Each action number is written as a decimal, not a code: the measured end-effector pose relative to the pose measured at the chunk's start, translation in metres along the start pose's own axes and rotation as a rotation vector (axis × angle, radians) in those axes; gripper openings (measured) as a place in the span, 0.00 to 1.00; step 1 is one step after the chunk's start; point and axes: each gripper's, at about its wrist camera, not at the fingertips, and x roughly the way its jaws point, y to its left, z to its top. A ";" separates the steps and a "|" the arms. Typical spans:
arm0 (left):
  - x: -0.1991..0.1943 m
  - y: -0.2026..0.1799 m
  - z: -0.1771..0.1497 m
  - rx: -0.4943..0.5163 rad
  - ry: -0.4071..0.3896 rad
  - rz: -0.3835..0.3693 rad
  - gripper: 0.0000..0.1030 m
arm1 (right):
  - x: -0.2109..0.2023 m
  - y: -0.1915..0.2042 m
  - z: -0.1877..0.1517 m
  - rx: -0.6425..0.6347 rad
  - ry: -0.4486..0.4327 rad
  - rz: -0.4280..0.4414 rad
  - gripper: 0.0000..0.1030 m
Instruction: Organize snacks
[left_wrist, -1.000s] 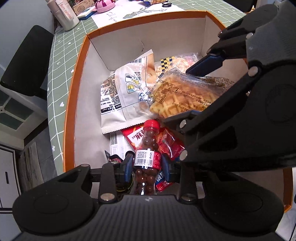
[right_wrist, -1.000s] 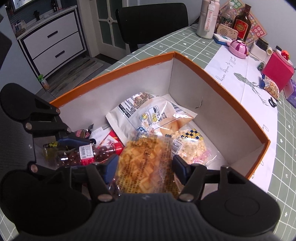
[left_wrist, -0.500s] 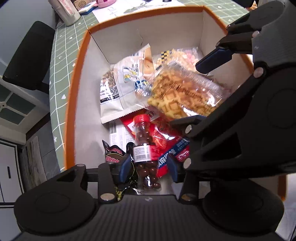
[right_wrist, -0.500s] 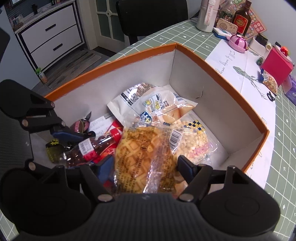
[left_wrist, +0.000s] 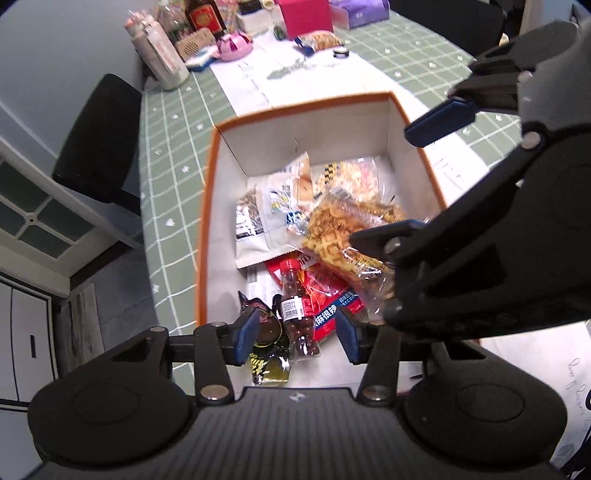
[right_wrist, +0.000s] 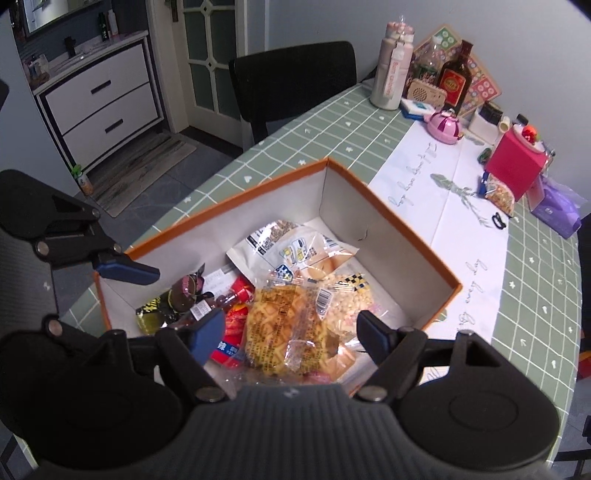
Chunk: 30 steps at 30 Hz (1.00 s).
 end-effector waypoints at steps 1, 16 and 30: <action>-0.007 0.000 0.000 -0.008 -0.011 0.000 0.58 | -0.007 0.000 0.000 0.000 -0.008 0.000 0.74; -0.081 -0.049 -0.050 -0.187 -0.321 0.078 0.87 | -0.100 -0.005 -0.080 0.156 -0.290 -0.020 0.91; -0.060 -0.046 -0.093 -0.492 -0.389 0.104 0.87 | -0.106 -0.025 -0.157 0.312 -0.398 -0.064 0.95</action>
